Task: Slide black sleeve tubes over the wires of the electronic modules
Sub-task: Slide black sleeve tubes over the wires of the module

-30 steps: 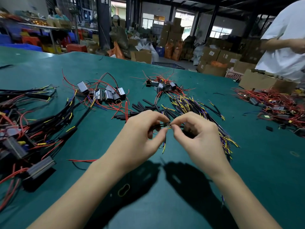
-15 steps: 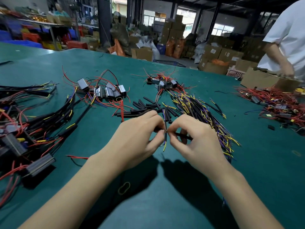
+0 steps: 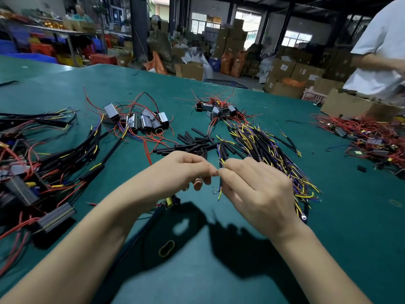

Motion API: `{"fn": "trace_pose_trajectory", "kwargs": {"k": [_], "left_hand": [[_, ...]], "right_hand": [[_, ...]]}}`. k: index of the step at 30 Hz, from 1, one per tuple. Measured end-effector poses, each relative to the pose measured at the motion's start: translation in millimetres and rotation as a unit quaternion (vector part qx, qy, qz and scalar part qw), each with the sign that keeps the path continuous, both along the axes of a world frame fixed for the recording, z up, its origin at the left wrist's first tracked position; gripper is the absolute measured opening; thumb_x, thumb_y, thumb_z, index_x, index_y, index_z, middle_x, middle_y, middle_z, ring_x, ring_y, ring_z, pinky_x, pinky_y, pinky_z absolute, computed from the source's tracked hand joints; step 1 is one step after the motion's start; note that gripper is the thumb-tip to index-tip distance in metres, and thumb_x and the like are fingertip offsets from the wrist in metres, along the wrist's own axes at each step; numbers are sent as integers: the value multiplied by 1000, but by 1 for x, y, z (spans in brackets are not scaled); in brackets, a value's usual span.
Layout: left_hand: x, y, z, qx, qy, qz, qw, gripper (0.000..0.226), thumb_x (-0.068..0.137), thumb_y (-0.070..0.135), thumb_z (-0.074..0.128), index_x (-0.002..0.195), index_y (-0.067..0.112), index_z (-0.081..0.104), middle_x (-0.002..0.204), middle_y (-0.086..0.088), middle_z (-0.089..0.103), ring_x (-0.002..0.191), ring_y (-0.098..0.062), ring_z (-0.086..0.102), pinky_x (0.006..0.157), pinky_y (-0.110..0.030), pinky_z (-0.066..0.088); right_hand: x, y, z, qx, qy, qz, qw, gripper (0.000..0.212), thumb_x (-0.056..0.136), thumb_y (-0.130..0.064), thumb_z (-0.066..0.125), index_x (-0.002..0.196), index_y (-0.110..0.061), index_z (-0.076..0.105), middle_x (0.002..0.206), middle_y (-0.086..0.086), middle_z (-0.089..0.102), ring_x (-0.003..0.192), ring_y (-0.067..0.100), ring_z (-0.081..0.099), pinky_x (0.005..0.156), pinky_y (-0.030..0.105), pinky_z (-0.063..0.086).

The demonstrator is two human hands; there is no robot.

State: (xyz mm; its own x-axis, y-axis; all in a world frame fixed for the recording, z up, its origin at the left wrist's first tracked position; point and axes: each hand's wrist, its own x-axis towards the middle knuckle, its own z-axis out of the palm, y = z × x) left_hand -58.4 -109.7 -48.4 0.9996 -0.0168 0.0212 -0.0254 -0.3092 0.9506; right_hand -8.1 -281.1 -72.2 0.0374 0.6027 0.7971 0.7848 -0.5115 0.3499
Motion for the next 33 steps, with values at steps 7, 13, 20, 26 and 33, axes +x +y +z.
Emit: {"fn": "trace_pose_trajectory", "kwargs": {"k": [7, 13, 20, 26, 33], "left_hand": [[1, -10, -13, 214, -257, 54, 941, 10, 82, 21, 72, 88, 17, 65, 80, 2, 63, 64, -5, 51, 64, -18, 43], [0, -7, -11, 423, -398, 71, 811, 8, 84, 17, 64, 82, 10, 65, 78, -5, 60, 64, -26, 57, 55, -33, 47], [-1, -11, -15, 341, -359, 66, 867, 16, 88, 23, 56, 80, 12, 64, 76, 2, 55, 66, -17, 52, 60, -36, 47], [8, -14, -13, -23, -97, 98, 990, 21, 81, 10, 62, 60, 15, 64, 53, 8, 51, 49, -6, 41, 50, -20, 32], [3, -10, -12, 69, -201, 66, 975, 2, 86, 18, 67, 88, 16, 67, 65, 4, 61, 54, -4, 48, 53, -16, 38]], "right_hand": [[7, -4, -4, 99, 287, 54, 951, 3, 85, -11, 64, 83, -13, 64, 84, -6, 60, 66, 13, 52, 56, 35, 47], [5, -2, 0, 138, 430, 95, 887, 5, 82, -15, 64, 78, -18, 64, 76, -11, 59, 61, 11, 51, 59, 22, 39], [4, -3, 3, 129, 442, 101, 882, 10, 82, -11, 66, 77, -19, 64, 75, -12, 57, 60, 11, 49, 58, 19, 37], [0, 0, 2, 54, 158, 38, 985, 8, 81, -3, 64, 79, -10, 66, 81, 0, 64, 64, 17, 55, 53, 32, 47], [3, -3, 0, 115, 279, 65, 951, 5, 84, -8, 64, 81, -12, 65, 84, -5, 61, 67, 12, 54, 57, 32, 48]]}}
